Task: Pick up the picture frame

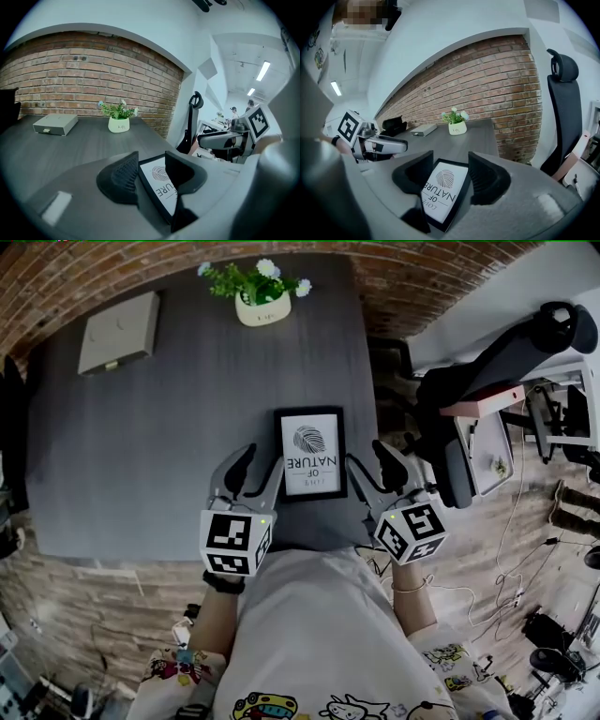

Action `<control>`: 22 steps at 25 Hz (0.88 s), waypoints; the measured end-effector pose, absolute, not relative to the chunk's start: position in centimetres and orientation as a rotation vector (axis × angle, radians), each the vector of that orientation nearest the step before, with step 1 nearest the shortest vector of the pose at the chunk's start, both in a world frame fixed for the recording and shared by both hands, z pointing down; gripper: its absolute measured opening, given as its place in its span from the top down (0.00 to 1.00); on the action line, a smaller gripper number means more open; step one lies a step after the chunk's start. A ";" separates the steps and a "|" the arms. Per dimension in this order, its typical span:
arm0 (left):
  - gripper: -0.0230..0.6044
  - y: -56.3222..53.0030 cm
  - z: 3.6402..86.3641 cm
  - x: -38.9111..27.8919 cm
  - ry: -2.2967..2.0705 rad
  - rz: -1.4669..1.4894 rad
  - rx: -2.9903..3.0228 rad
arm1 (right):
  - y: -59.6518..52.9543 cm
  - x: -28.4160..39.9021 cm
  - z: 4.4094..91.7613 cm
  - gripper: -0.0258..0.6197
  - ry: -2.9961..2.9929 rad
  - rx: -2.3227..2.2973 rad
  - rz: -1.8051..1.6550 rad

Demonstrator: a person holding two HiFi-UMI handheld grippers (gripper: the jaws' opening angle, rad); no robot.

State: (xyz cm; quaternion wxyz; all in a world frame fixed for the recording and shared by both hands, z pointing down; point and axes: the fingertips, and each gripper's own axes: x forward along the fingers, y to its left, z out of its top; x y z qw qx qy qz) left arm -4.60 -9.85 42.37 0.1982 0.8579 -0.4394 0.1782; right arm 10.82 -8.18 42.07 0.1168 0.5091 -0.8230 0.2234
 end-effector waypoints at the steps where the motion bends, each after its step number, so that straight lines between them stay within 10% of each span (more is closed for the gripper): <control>1: 0.66 -9.8 42.9 -4.4 -1.219 0.511 2.393 | -8.2 10.8 42.5 0.61 -2.404 1.484 0.667; 22: 0.67 -9.2 52.6 -2.8 -1.104 0.688 2.232 | -7.7 10.4 49.6 0.61 -2.313 1.415 0.876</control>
